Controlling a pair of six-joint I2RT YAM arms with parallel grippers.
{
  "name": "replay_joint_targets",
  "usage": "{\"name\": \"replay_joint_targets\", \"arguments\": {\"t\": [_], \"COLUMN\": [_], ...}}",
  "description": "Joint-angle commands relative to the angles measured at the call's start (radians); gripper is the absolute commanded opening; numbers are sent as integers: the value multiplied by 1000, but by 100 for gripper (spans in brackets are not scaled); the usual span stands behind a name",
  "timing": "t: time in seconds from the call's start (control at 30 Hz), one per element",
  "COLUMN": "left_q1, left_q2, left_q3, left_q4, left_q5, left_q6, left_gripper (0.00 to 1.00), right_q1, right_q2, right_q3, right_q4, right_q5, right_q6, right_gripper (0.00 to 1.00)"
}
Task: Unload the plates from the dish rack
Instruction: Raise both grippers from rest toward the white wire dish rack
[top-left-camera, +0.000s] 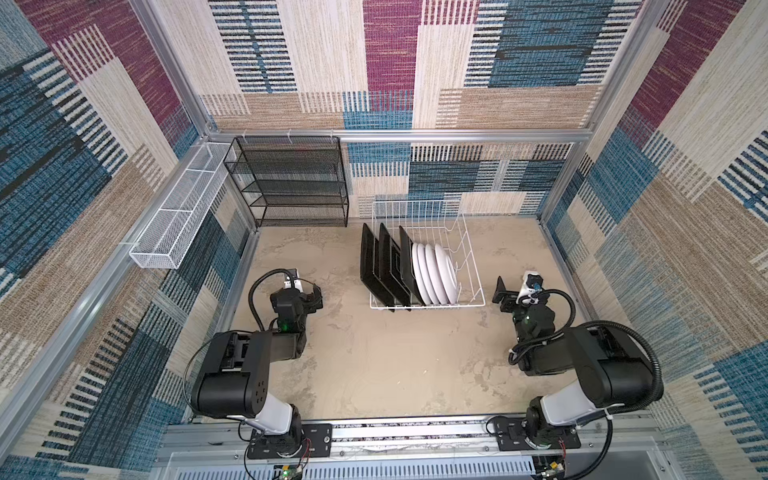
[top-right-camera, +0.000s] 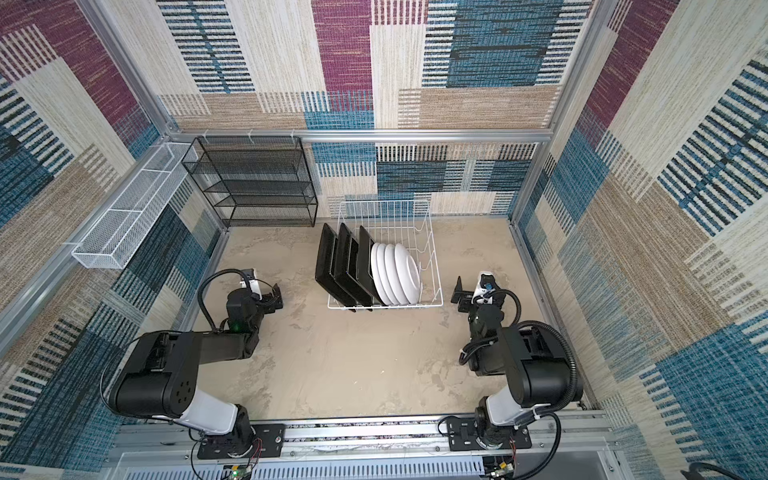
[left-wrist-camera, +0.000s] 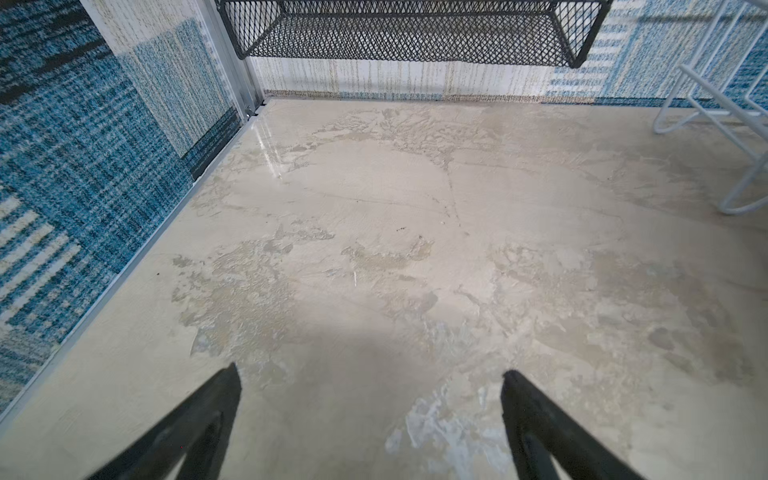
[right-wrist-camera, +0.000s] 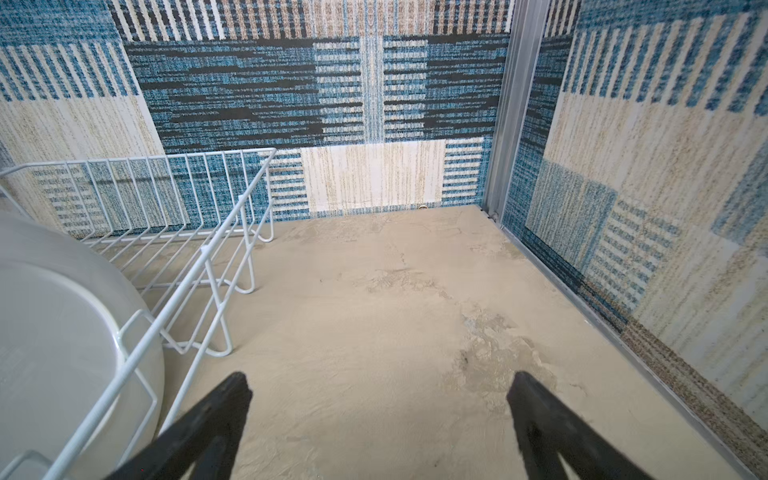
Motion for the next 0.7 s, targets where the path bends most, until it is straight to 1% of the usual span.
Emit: {"name": "replay_joint_targets", "arguments": {"t": [0.0,0.67], "left_q1": [2,4], "left_q2": [-4,-3], "left_q3": [1,6], "left_q4": [11,-1], "left_q5": [3,12], "left_q6": [8,6], "left_gripper": [100,100], "right_q1": [0,0], "right_q2": [0,0], "right_q3": [3,4], "right_q4": [23,24], "right_q5": [-4,-4], "right_q6": [6,6], "right_gripper": [99,99]}}
